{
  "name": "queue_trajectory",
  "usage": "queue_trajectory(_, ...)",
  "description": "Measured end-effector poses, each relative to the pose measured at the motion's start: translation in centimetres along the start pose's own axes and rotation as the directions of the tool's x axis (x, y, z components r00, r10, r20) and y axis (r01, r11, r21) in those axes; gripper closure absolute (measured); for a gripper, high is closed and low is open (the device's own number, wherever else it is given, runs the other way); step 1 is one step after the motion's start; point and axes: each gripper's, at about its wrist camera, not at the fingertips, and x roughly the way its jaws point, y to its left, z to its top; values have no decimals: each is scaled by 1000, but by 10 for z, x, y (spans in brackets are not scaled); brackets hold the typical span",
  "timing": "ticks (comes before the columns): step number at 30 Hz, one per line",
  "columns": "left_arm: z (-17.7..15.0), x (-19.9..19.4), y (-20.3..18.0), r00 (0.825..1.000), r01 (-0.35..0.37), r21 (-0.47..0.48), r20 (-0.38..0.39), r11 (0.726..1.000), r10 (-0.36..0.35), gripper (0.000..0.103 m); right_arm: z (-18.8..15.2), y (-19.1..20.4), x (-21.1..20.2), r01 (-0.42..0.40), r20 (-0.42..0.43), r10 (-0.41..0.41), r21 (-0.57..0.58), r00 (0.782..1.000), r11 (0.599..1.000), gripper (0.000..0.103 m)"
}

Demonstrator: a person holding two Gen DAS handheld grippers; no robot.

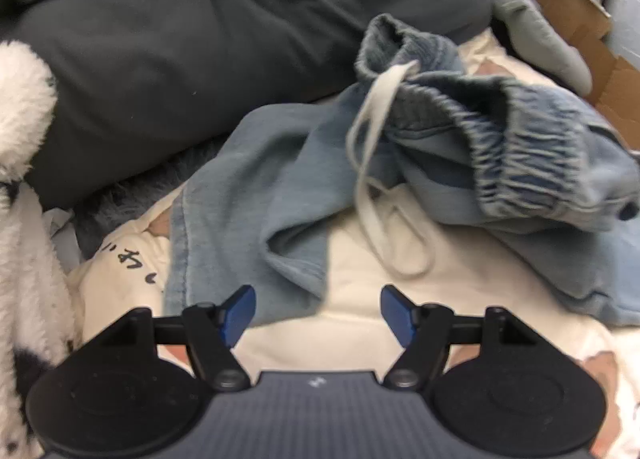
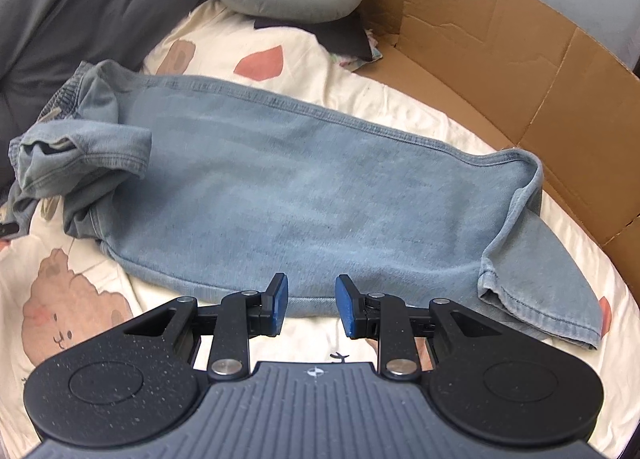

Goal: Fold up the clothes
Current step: 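Grasp the jeans waistband with the left gripper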

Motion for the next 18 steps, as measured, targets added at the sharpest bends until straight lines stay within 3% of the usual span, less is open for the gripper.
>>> queue_trajectory(5, -2, 25, 3, 1000, 15, -6, -7, 1000, -15, 31, -6, 6, 4, -8, -11, 8, -12, 1000, 1000, 70)
queue_trajectory(8, 0, 34, 6, 1000, 23, -17, -4, 1000, -23, 52, -10, 11, 7, -16, -24, 15, -25, 1000, 1000, 70)
queue_trajectory(10, 2, 33, 14, 1000, 20, -63, -6, 998, -21, 78, -14, 15, 7, -23, -29, 22, -36, 999, 999, 70)
queue_trajectory(11, 4, 32, 18, 999, 35, -86, -10, 996, -36, 81, -16, 16, 7, -28, -28, 26, -42, 999, 999, 70)
queue_trajectory(12, 4, 30, 19, 999, 48, -86, -12, 995, -49, 90, -18, 18, 7, -32, -27, 30, -48, 999, 998, 70)
queue_trajectory(18, 8, 3, 6, 997, 74, -12, -7, 997, -74, 97, -30, 22, 4, -48, -18, 48, -34, 999, 998, 70)
